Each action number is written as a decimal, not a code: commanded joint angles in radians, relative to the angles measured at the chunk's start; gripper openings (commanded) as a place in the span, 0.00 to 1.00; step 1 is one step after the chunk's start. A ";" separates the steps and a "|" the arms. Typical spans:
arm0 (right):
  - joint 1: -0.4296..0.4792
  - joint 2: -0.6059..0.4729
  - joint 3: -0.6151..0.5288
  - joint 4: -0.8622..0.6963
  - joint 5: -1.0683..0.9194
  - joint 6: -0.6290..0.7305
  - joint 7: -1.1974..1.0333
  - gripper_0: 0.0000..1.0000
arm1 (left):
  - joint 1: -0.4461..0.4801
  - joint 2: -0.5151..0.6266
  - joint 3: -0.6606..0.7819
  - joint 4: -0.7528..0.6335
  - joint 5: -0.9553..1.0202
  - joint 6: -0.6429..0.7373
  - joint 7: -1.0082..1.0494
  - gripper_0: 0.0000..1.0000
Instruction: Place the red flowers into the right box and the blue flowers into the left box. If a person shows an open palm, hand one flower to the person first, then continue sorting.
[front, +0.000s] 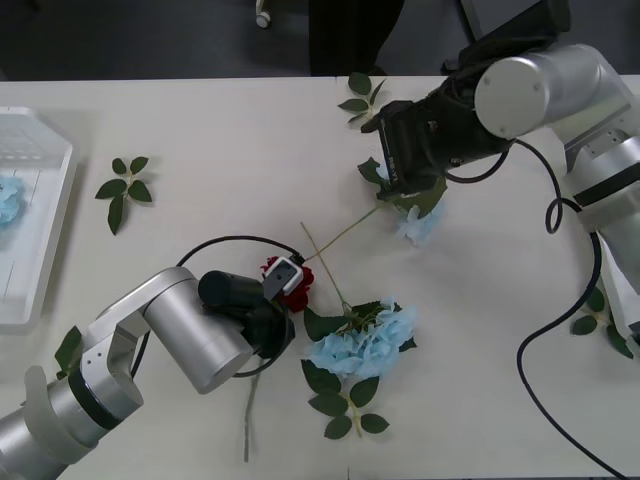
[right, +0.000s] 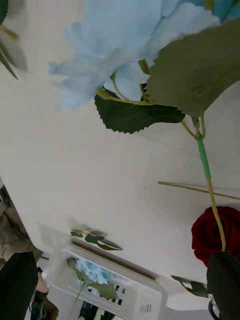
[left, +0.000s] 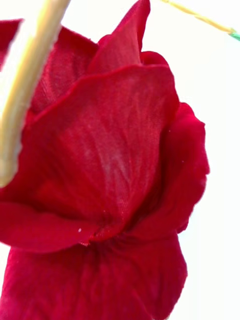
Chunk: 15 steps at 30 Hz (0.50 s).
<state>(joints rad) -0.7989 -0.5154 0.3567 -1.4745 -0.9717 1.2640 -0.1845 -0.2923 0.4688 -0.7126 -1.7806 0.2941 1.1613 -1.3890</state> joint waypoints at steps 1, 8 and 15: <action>-0.046 0.029 0.064 -0.003 0.074 -0.006 -0.018 0.99 | -0.031 0.050 -0.019 -0.060 -0.012 -0.012 0.073 0.00; -0.046 0.094 0.070 0.049 0.208 -0.006 -0.046 0.99 | -0.028 0.180 0.047 -0.184 0.069 0.089 0.068 0.00; -0.046 0.137 0.070 0.103 0.301 -0.028 -0.067 0.99 | -0.030 0.286 0.134 -0.264 0.158 0.192 0.048 0.00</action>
<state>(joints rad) -0.7990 -0.4148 0.4338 -1.3853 -0.6916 1.2601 -0.1910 -0.2927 0.6821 -0.6297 -1.9820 0.4252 1.3238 -1.3889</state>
